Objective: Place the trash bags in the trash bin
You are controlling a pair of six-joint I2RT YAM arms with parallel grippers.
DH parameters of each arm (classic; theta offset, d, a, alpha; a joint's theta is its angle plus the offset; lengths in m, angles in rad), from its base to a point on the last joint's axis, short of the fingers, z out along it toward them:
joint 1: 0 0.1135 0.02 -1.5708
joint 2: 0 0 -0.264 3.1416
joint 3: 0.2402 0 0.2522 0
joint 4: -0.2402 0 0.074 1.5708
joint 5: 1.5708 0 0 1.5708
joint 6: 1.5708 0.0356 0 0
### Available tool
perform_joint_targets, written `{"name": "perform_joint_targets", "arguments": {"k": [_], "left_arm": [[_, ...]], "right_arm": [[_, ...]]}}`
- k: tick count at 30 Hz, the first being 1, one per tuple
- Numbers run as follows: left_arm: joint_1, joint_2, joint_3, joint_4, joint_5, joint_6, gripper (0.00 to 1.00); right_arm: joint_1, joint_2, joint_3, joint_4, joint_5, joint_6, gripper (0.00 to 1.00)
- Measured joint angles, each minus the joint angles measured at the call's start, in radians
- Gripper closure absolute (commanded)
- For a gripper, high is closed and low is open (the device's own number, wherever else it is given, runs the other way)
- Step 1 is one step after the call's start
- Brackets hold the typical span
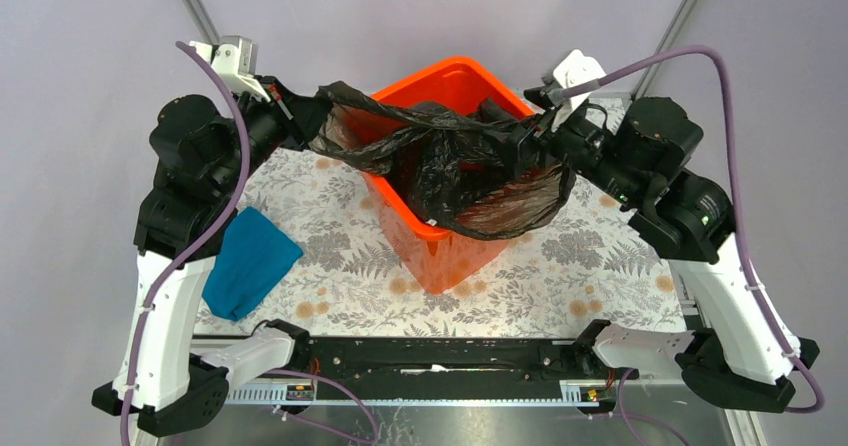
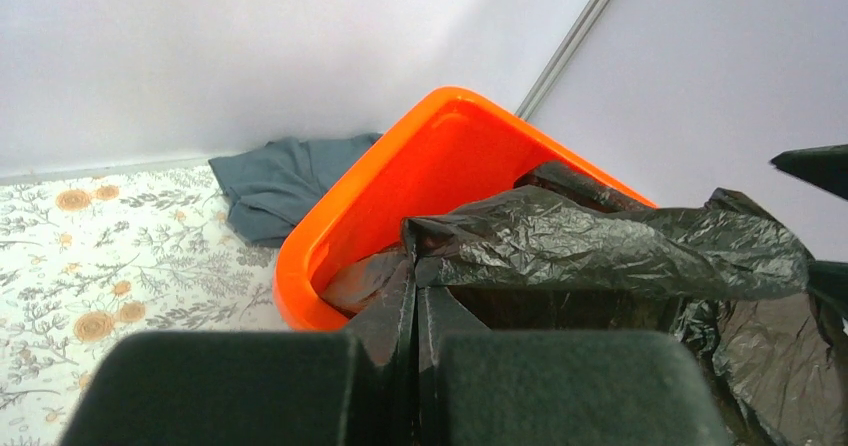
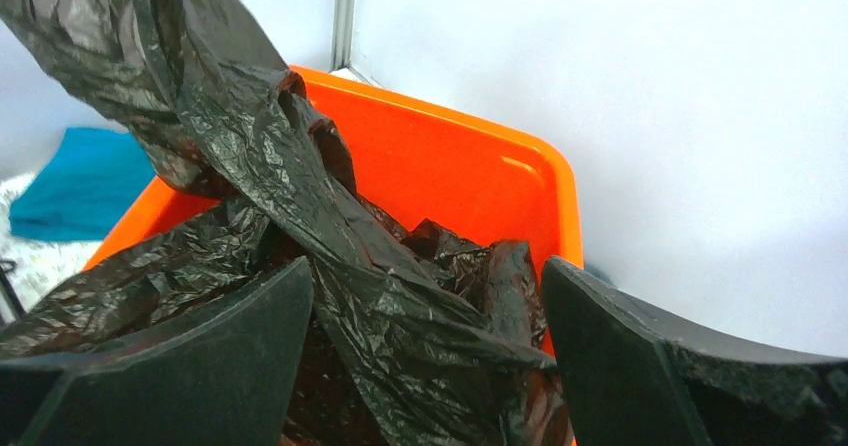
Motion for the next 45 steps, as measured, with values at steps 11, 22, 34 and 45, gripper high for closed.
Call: {"name": "perform_joint_targets", "arguments": {"k": [11, 22, 34, 45], "left_arm": [[0.000, 0.009, 0.042, -0.002, 0.000, 0.018, 1.00], [0.000, 0.033, 0.047, -0.023, -0.023, 0.048, 0.94], [0.002, 0.112, 0.292, -0.256, -0.193, 0.009, 0.01], [0.002, -0.066, 0.153, -0.264, 0.048, -0.181, 0.01]], "right_arm": [[-0.001, 0.080, -0.063, 0.020, -0.125, -0.141, 0.41], [-0.001, 0.028, -0.211, 0.341, -0.101, -0.050, 1.00], [-0.002, 0.105, -0.072, 0.365, 0.160, 0.299, 1.00], [-0.002, 0.144, -0.053, 0.357, 0.222, 0.393, 1.00]]}}
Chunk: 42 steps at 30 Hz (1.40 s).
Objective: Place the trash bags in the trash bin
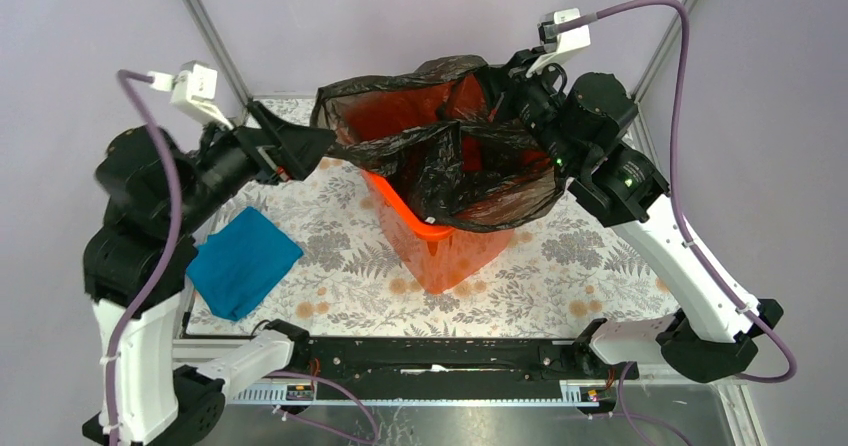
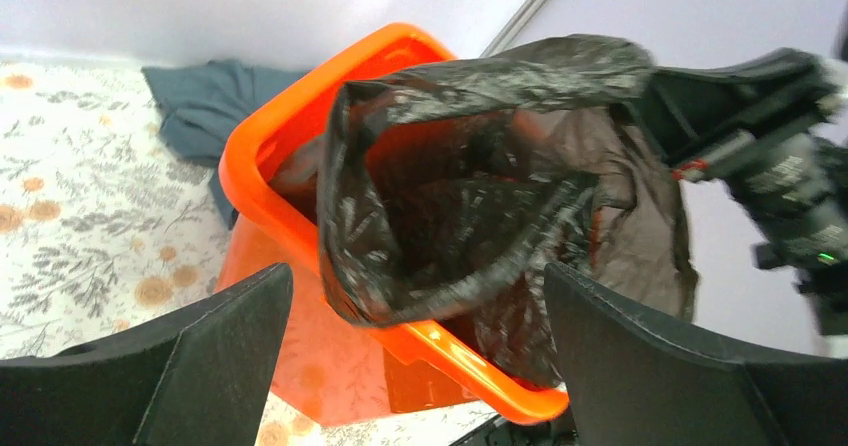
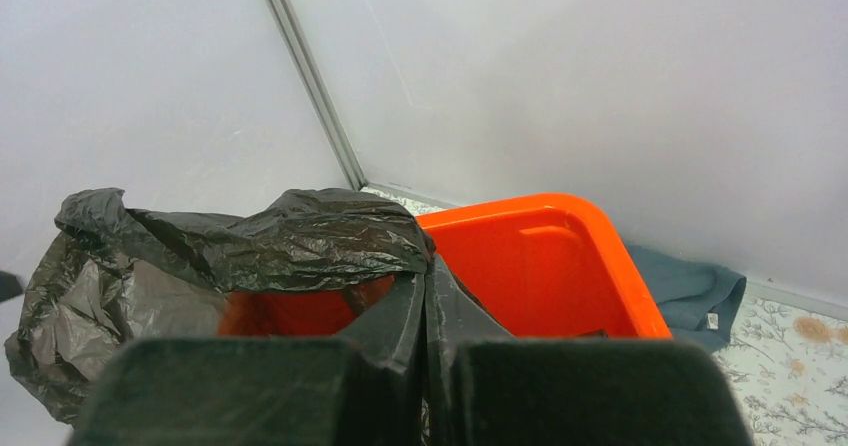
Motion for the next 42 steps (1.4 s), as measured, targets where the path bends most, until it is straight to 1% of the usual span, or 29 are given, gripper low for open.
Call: {"name": "perform_joint_targets", "arguments": {"k": [4, 5, 6, 7, 9, 11, 12, 13, 14, 16, 18, 20, 22, 24, 28, 29, 30, 32, 34, 36, 37, 39, 40, 42], "left_arm": [[0.000, 0.070, -0.027, -0.004, -0.035, 0.002, 0.01], [0.000, 0.091, -0.034, -0.006, -0.060, 0.006, 0.03], [0.000, 0.113, -0.037, -0.008, -0.079, 0.011, 0.09], [0.000, 0.135, -0.039, -0.013, -0.102, 0.019, 0.18], [0.000, 0.173, -0.042, -0.013, -0.132, 0.031, 0.42], [0.000, 0.198, -0.047, -0.009, -0.158, 0.051, 0.58], [0.000, 0.206, -0.047, -0.005, -0.169, 0.059, 0.65], [0.000, 0.213, -0.047, 0.002, -0.183, 0.067, 0.69], [0.000, 0.219, -0.044, 0.007, -0.201, 0.081, 0.71], [0.000, 0.238, -0.031, 0.013, -0.237, 0.100, 0.73], [0.000, 0.269, -0.011, 0.024, -0.274, 0.124, 0.73], [0.000, 0.306, 0.012, 0.030, -0.309, 0.148, 0.74], [0.000, 0.345, 0.035, 0.037, -0.340, 0.170, 0.74], [0.000, 0.385, 0.054, 0.050, -0.365, 0.191, 0.74], [0.007, 0.459, 0.075, 0.064, -0.407, 0.227, 0.73], [0.020, 0.506, 0.089, 0.070, -0.425, 0.241, 0.74], [0.020, 0.507, 0.089, 0.070, -0.426, 0.242, 0.74], [0.035, 0.531, 0.098, 0.072, -0.417, 0.246, 0.75], [0.056, 0.553, 0.113, 0.079, -0.406, 0.246, 0.75], [0.080, 0.574, 0.122, 0.087, -0.394, 0.246, 0.75], [0.091, 0.583, 0.123, 0.089, -0.389, 0.246, 0.75], [0.110, 0.601, 0.125, 0.089, -0.372, 0.246, 0.75], [0.119, 0.611, 0.125, 0.089, -0.359, 0.245, 0.75], [0.129, 0.623, 0.125, 0.088, -0.340, 0.244, 0.74]], "right_arm": [[0.000, -0.002, 0.000, 0.001, 0.000, -0.003, 1.00], [0.000, -0.002, 0.000, 0.001, 0.000, -0.007, 1.00], [0.000, -0.002, 0.000, 0.003, 0.001, -0.014, 1.00], [0.000, -0.002, 0.000, 0.006, 0.003, -0.024, 1.00], [0.000, -0.002, 0.000, 0.010, 0.022, -0.050, 1.00], [0.000, 0.002, 0.000, 0.023, 0.050, -0.087, 1.00], [0.000, 0.006, 0.000, 0.031, 0.069, -0.111, 1.00], [0.000, 0.013, 0.000, 0.037, 0.085, -0.133, 1.00], [0.000, 0.021, 0.002, 0.044, 0.100, -0.154, 1.00], [-0.006, 0.053, 0.012, 0.059, 0.126, -0.201, 0.99], [-0.030, 0.087, 0.021, 0.068, 0.124, -0.232, 0.95], [-0.076, 0.131, 0.046, 0.063, 0.115, -0.245, 0.90], [-0.137, 0.178, 0.080, 0.050, 0.087, -0.247, 0.88], [-0.193, 0.219, 0.117, 0.032, 0.043, -0.246, 0.88], [-0.275, 0.289, 0.186, -0.008, -0.047, -0.226, 0.82], [-0.337, 0.322, 0.207, -0.027, -0.140, -0.190, 0.82], [-0.341, 0.323, 0.207, -0.029, -0.142, -0.188, 0.81], [-0.378, 0.339, 0.212, -0.040, -0.195, -0.155, 0.77], [-0.405, 0.356, 0.219, -0.041, -0.238, -0.128, 0.76], [-0.428, 0.374, 0.223, -0.040, -0.277, -0.104, 0.78], [-0.436, 0.381, 0.223, -0.040, -0.292, -0.093, 0.83], [-0.448, 0.399, 0.225, -0.042, -0.323, -0.075, 0.98], [-0.454, 0.409, 0.228, -0.042, -0.335, -0.066, 1.00], [-0.459, 0.424, 0.230, -0.043, -0.351, -0.055, 1.00]]}}
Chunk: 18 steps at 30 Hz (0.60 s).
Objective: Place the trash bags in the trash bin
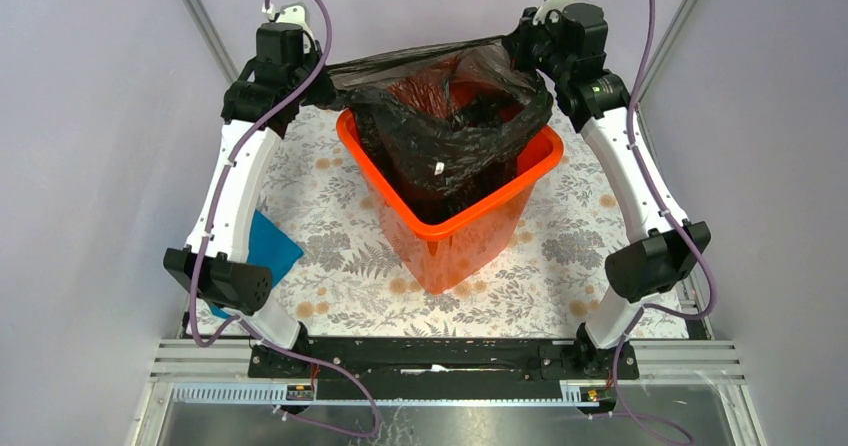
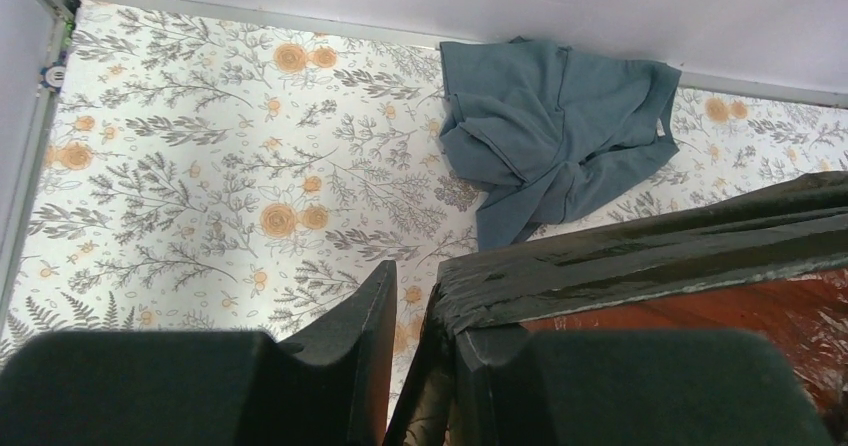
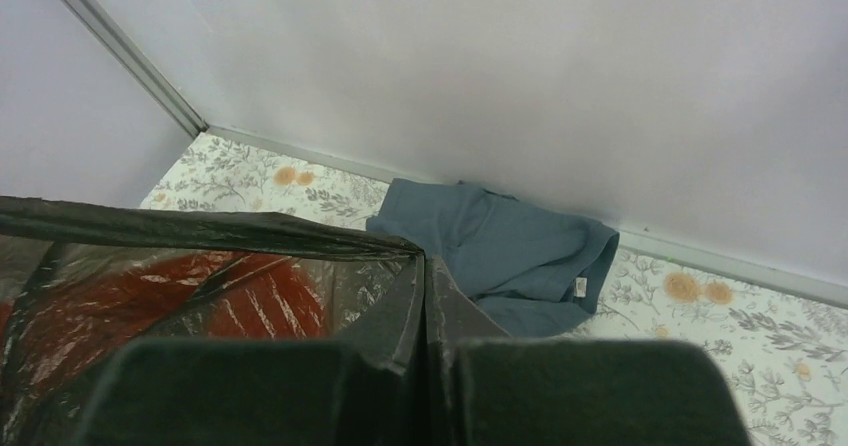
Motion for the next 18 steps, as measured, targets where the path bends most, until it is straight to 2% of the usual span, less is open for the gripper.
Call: {"name": "perform_joint_targets", "arguments": {"k": [7, 13, 15, 18], "left_arm": [[0.014, 0.006, -0.060, 0.010, 0.088, -0.004, 0.73], [0.023, -0.032, -0.232, 0.011, 0.172, -0.014, 0.45], [0.027, -0.051, -0.255, -0.006, 0.177, -0.011, 0.32], [0.038, -0.096, -0.247, -0.037, 0.156, -0.006, 0.20]], "right_arm": [[-0.011, 0.031, 0.001, -0.040, -0.013, 0.023, 1.00], [-0.013, 0.019, -0.029, -0.096, 0.013, 0.026, 0.98], [-0.013, 0.013, -0.037, -0.121, 0.018, 0.026, 0.97], [-0.013, 0.002, -0.038, -0.144, 0.031, 0.026, 0.97]]}}
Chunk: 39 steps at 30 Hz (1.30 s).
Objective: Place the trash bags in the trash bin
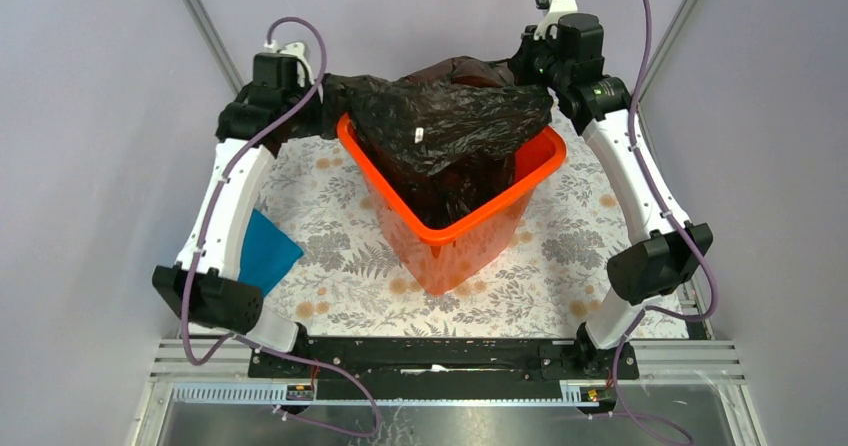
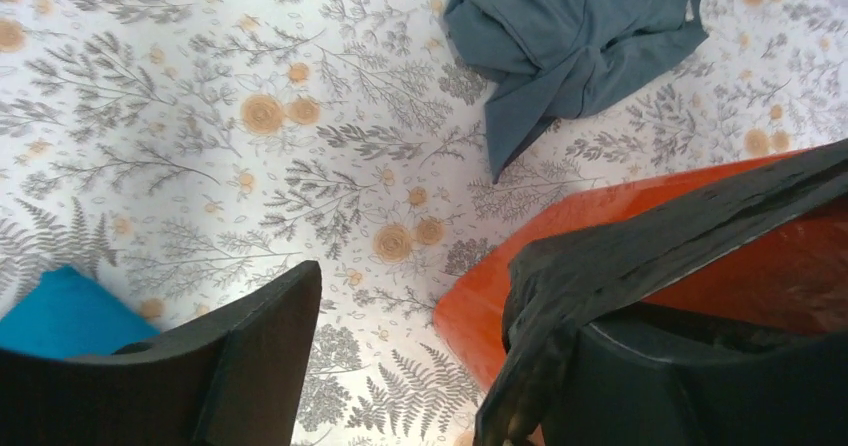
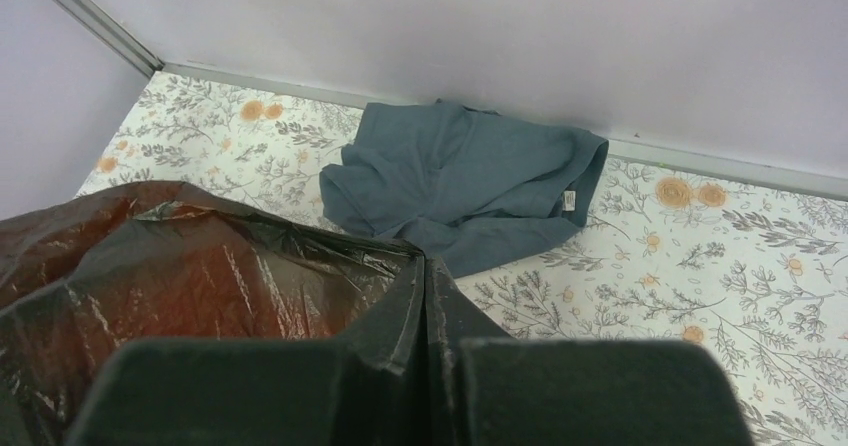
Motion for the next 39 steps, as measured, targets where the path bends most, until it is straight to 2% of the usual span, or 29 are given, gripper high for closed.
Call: {"name": "perform_joint_targets", "arguments": {"k": [3, 7, 17, 20, 23, 26, 32, 35, 39], "left_arm": [[0.012, -0.047, 0.038, -0.027, -0.027, 0.006, 0.09], [0.010, -0.140, 0.081, -0.051, -0.058, 0.003, 0.02], [0.008, -0.359, 0.127, -0.121, -0.140, -0.006, 0.01], [0.009, -0.404, 0.129, -0.102, -0.042, -0.029, 0.01], [0.009, -0.428, 0.121, -0.051, 0.125, -0.092, 0.01], [0.008, -0.420, 0.121, -0.010, 0.256, -0.198, 0.01], [0.008, -0.361, 0.038, 0.069, 0.421, -0.454, 0.01], [0.008, -0.351, -0.050, 0.126, 0.467, -0.556, 0.09], [0.008, -0.352, -0.122, 0.170, 0.503, -0.647, 0.49]], "right_arm": [[0.000, -0.024, 0.000, -0.008, 0.002, 0.000, 0.97], [0.000, -0.061, 0.000, -0.008, 0.006, 0.005, 0.97], [0.000, -0.116, -0.006, -0.007, 0.010, 0.018, 1.00], [0.000, -0.124, -0.026, -0.007, 0.021, 0.019, 1.00], [-0.001, -0.135, -0.051, -0.008, 0.026, 0.023, 1.00], [-0.001, -0.138, -0.058, -0.007, 0.025, 0.027, 1.00], [-0.001, -0.154, -0.060, -0.006, 0.024, 0.028, 1.00], [-0.001, -0.167, -0.064, 0.000, 0.023, 0.030, 1.00], [-0.001, -0.172, -0.066, 0.007, 0.023, 0.034, 1.00]]}}
